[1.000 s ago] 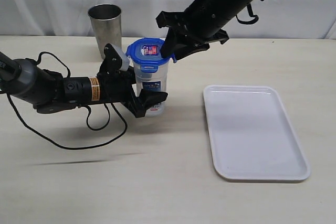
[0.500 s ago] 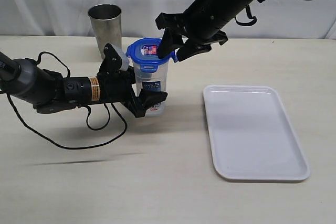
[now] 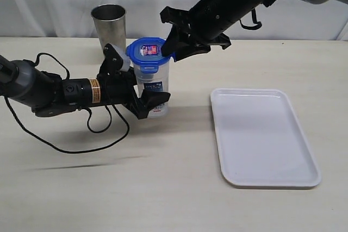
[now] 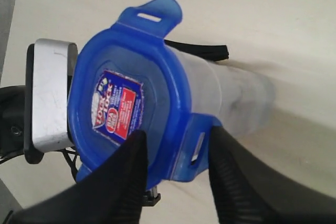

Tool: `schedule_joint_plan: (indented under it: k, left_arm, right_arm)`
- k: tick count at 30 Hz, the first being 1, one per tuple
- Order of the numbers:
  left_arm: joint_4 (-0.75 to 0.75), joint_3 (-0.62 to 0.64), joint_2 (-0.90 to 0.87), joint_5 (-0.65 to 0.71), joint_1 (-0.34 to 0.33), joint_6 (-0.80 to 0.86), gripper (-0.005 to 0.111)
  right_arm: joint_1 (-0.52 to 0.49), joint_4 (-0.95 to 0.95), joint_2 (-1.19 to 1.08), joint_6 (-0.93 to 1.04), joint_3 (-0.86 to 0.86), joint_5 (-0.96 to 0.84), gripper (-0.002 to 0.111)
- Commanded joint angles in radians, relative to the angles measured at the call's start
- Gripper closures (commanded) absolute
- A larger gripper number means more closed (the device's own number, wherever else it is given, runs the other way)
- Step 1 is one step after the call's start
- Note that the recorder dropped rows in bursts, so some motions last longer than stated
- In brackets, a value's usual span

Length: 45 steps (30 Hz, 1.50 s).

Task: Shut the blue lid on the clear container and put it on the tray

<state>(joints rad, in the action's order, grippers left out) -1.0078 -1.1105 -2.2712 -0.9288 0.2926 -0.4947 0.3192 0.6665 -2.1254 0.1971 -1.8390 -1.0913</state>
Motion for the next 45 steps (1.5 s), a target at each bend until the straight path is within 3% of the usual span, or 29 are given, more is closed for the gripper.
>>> schedule_joint_plan:
  k: [1,22,33,40,45]
  left_arm:
    - [-0.003,0.002,-0.003,-0.005,0.008,0.001,0.107]
    - [-0.011,0.002,-0.003,-0.01,0.008,0.0,0.107]
    - [-0.021,0.002,-0.003,-0.008,0.008,-0.006,0.107]
    - [-0.021,0.002,-0.003,-0.006,0.008,-0.006,0.107]
    - [-0.026,0.002,-0.003,-0.006,0.008,-0.006,0.107]
  right_arm:
    - [0.01,-0.026,-0.077,0.033,0.015,-0.057,0.078]
    - [0.01,0.197,-0.179,0.174,0.019,-0.13,0.078]
    - [-0.02,0.175,-0.163,0.233,0.011,-0.13,0.078]
    - [-0.055,0.134,-0.099,0.259,0.003,-0.13,0.05]
    - [-0.055,0.051,-0.049,0.272,0.003,-0.13,0.047]
